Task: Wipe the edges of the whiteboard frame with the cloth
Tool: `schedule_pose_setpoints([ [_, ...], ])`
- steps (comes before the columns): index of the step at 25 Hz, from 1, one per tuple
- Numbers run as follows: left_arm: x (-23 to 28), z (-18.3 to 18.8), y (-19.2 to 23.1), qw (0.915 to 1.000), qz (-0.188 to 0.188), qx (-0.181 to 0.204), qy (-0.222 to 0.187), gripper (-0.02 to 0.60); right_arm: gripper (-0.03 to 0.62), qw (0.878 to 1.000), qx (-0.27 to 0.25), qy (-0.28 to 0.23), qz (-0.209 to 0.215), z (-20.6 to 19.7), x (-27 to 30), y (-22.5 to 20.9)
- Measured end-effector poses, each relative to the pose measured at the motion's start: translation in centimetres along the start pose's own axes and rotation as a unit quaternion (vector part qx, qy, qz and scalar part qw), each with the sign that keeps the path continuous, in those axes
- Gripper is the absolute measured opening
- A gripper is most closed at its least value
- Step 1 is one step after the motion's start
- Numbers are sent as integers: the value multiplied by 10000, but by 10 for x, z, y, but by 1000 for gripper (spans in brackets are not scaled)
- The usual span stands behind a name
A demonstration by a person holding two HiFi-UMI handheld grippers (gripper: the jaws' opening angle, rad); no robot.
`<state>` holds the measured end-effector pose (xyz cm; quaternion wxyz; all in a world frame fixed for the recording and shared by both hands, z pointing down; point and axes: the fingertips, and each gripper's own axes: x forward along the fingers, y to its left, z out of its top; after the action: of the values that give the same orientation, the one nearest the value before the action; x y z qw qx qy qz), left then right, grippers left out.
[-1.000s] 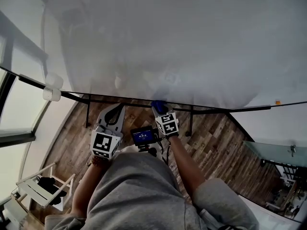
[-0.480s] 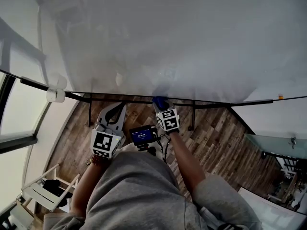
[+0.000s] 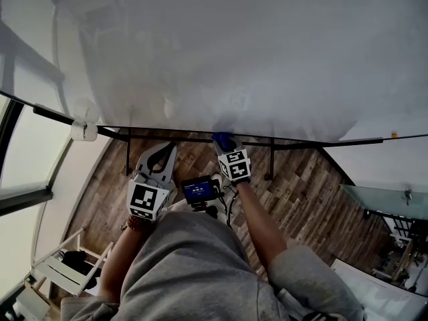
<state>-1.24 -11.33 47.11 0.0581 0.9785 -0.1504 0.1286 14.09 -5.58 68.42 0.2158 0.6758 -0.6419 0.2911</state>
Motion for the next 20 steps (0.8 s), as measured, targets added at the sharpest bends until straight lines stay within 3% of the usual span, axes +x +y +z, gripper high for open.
schedule_pose_setpoints([
  [20, -35, -14, 56, 10000, -89, -13, -15, 15, 107, 9999, 121, -115, -31, 20, 30, 50],
])
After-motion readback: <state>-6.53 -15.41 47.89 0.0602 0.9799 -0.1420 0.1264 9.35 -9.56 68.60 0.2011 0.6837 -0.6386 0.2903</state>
